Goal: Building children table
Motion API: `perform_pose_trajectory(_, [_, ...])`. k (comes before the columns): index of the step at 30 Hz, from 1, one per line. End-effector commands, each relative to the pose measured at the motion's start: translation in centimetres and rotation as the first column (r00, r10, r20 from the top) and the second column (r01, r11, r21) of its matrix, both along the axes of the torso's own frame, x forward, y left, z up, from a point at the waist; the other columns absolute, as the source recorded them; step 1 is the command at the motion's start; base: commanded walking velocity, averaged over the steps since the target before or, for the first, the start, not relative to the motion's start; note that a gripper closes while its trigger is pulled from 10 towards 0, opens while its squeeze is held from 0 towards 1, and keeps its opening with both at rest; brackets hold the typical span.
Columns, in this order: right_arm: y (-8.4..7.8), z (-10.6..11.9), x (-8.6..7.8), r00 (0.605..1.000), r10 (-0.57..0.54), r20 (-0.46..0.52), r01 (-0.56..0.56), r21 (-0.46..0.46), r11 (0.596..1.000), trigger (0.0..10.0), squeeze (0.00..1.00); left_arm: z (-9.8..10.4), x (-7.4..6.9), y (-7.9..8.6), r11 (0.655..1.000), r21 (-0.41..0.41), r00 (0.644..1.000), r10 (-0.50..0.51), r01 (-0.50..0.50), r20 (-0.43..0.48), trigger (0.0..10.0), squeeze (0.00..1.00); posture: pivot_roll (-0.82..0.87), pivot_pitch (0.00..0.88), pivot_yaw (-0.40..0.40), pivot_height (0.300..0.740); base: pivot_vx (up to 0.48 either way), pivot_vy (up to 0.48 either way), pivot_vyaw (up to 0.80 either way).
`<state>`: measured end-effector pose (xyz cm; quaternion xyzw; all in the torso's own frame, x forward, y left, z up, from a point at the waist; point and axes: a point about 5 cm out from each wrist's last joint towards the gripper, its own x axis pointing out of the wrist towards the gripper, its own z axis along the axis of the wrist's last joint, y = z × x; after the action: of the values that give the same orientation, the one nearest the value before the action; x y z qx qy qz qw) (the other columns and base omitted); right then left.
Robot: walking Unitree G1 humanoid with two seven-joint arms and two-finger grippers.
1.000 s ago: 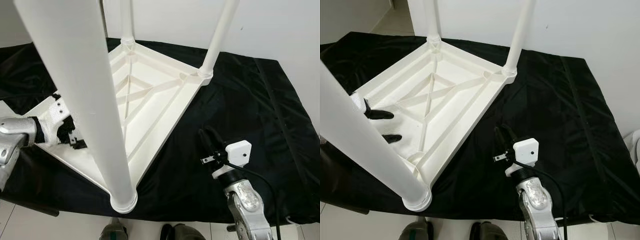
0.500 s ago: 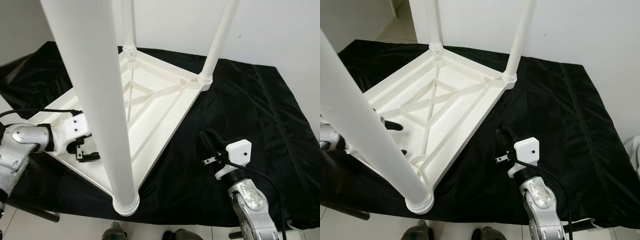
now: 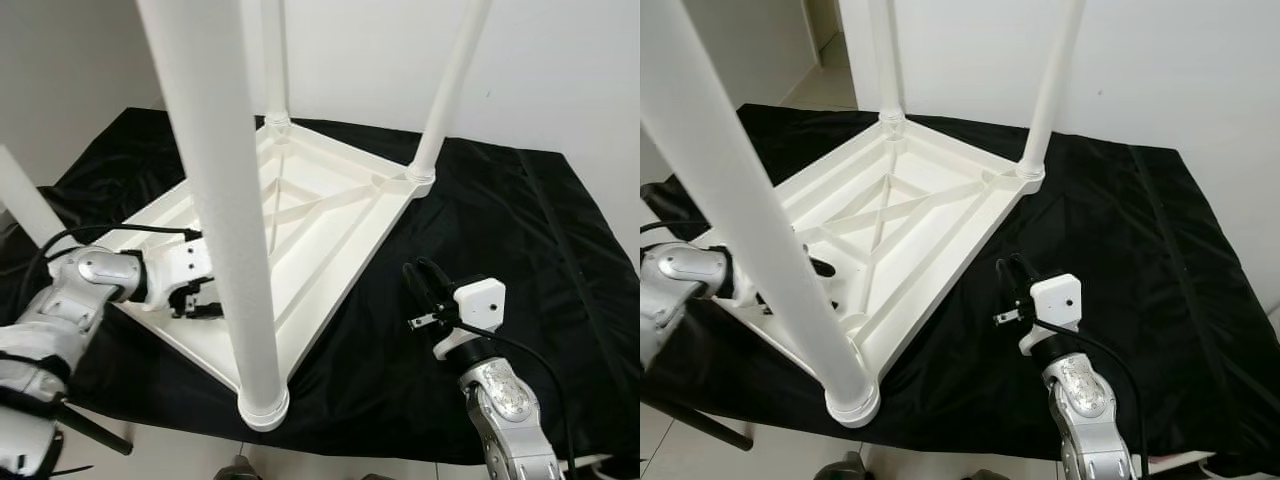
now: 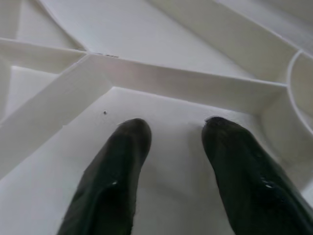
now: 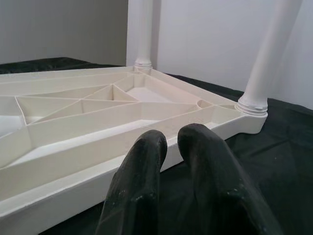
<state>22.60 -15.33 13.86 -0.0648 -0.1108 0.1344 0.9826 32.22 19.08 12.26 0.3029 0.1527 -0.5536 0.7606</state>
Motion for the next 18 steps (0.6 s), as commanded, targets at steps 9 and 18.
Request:
perform_pose_trajectory(9, [-0.2,-0.1,0.1,1.000,-0.016,-0.009,0.015,-0.004,1.000,10.0,0.00,-0.4,1.3,0.1,0.992,0.021,0.991,0.122,-0.123,0.050,0.0,0.00,0.05,0.050,-0.032,0.740,0.000,0.000,0.00])
perform_pose_trajectory(18, [-0.1,-0.3,0.0,1.000,-0.014,-0.014,0.014,-0.005,1.000,10.0,0.00,0.4,2.1,-0.2,0.987,-0.021,0.984,0.161,-0.160,0.080,0.0,0.00,0.06,0.048,-0.032,0.740,0.000,0.000,0.00])
